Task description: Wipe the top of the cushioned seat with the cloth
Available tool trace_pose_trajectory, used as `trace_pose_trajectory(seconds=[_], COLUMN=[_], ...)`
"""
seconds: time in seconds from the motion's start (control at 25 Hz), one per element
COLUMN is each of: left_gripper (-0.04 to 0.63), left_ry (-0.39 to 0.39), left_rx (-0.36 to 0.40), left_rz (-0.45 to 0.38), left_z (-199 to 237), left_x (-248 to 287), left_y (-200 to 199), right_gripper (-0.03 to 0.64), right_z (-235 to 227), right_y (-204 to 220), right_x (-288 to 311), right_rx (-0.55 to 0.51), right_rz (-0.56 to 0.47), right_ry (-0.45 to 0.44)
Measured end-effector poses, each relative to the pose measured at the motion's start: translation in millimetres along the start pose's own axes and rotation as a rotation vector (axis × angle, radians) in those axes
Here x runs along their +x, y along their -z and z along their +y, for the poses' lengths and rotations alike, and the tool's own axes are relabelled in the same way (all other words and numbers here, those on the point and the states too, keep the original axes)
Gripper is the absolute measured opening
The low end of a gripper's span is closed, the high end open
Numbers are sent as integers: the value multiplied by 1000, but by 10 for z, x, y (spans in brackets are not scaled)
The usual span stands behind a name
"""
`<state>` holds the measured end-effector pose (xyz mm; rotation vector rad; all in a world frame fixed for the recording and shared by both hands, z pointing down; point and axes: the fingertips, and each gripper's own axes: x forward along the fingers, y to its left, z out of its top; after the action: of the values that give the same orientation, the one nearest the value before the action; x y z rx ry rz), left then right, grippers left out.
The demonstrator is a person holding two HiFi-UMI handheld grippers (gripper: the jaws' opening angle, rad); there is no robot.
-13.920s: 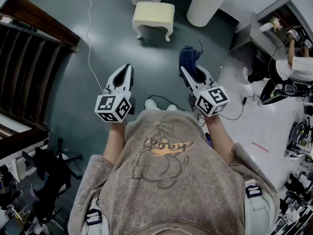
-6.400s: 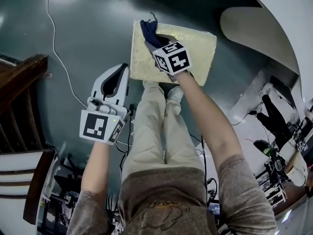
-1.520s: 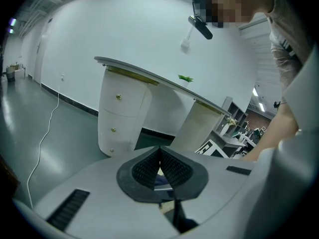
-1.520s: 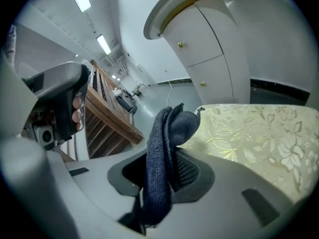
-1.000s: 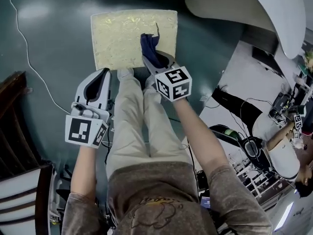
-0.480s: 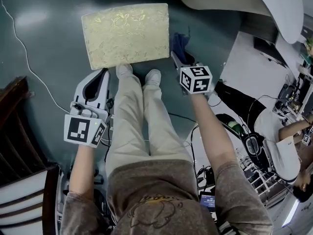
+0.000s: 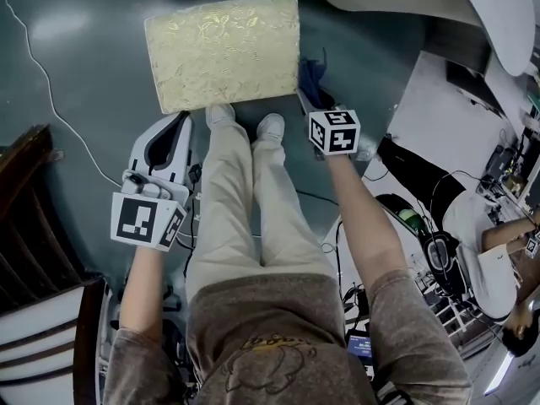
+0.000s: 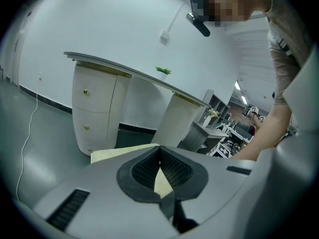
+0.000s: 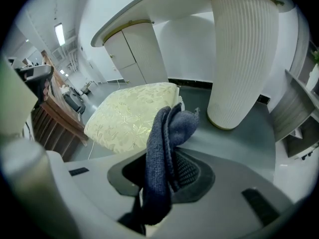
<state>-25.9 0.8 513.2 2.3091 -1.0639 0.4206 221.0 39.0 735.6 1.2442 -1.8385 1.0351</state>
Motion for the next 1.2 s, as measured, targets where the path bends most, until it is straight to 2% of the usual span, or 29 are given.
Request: trace_pose_trajectory(seconds=[0.32, 0.56, 0.92, 1.2], left_gripper=[18, 18, 18, 18], left_ry=[-26, -42, -67, -116], left_rx=[-3, -16, -38, -59], left_rz=[8, -5, -19, -27], left_z=[125, 144, 190, 303], left_x=[-91, -140, -245, -391], left_y=[45, 78, 137, 193], right_gripper=[114, 112, 112, 112], right_z=[221, 381, 1024, 1561], right_y=[63, 39, 1, -33], right_x=[-16, 10, 132, 315], right_rx=[-45, -40, -111, -165], right_rz=[14, -1, -6, 3], right_ry=[-44, -56, -177, -279])
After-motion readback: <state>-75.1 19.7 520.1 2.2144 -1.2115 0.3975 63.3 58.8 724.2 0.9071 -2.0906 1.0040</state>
